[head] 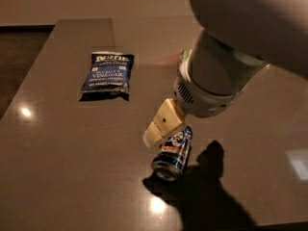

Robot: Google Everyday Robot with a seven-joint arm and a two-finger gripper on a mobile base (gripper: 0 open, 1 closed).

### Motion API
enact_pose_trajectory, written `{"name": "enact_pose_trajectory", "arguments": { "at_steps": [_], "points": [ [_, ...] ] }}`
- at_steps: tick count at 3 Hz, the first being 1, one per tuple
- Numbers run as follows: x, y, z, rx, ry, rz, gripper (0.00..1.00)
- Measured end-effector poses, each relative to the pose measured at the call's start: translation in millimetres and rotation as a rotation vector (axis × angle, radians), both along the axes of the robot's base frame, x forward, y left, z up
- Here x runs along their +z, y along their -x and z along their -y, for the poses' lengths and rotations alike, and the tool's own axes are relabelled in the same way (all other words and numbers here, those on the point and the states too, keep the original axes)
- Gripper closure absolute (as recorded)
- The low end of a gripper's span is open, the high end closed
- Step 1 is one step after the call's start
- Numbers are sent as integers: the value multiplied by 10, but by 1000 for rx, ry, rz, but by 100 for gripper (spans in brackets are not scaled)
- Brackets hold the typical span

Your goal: Move pepsi can near blue chip bag

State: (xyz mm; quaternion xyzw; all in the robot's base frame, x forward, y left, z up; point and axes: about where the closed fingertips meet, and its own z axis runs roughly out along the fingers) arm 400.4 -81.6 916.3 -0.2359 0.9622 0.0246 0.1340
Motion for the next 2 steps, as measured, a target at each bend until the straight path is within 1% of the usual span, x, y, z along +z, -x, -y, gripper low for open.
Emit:
{"name": "enact_pose_trajectory", "arguments": {
  "at_steps": [1,2],
  "points": [
    [-244,24,-63,-103,2,-43,0],
    [-502,24,-112,-155,-3,-90,0]
  ]
}}
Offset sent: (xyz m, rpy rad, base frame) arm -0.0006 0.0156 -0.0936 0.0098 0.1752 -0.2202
